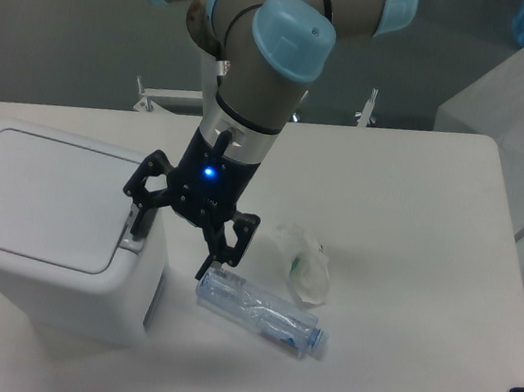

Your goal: Open the trash can

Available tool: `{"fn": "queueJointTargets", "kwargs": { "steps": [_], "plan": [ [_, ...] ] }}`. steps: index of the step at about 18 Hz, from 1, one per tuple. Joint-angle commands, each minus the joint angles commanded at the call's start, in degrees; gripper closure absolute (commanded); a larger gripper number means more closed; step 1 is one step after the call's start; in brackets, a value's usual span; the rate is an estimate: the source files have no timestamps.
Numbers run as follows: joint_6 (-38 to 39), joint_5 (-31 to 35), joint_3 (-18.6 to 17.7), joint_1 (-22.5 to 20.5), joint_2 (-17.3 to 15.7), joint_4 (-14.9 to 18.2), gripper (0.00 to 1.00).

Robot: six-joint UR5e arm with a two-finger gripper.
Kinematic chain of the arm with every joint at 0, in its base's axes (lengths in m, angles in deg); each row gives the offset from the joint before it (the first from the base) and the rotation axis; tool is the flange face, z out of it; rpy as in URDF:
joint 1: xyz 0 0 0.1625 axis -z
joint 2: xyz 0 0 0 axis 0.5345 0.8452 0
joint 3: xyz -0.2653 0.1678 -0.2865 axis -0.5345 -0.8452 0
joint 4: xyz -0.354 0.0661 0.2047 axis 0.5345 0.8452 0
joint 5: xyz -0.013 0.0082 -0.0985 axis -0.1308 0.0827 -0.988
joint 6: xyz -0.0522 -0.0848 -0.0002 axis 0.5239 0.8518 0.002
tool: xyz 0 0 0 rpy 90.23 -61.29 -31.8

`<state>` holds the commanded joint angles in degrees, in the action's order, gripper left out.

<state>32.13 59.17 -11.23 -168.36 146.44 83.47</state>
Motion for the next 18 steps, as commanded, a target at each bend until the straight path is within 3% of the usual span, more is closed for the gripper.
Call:
{"fn": "queueJointTargets", "kwargs": {
  "steps": [10,14,18],
  "plan": [
    [-0.7,0.1,1.7,-1.0,-0.2,0.0,0.00],
    [-2.9,1.5,3.1,-5.9,-0.4,-0.4,0.00],
    [-13.3,5.7,3.0,-11.7,1.8,-0.5,0.00]
  ]
}}
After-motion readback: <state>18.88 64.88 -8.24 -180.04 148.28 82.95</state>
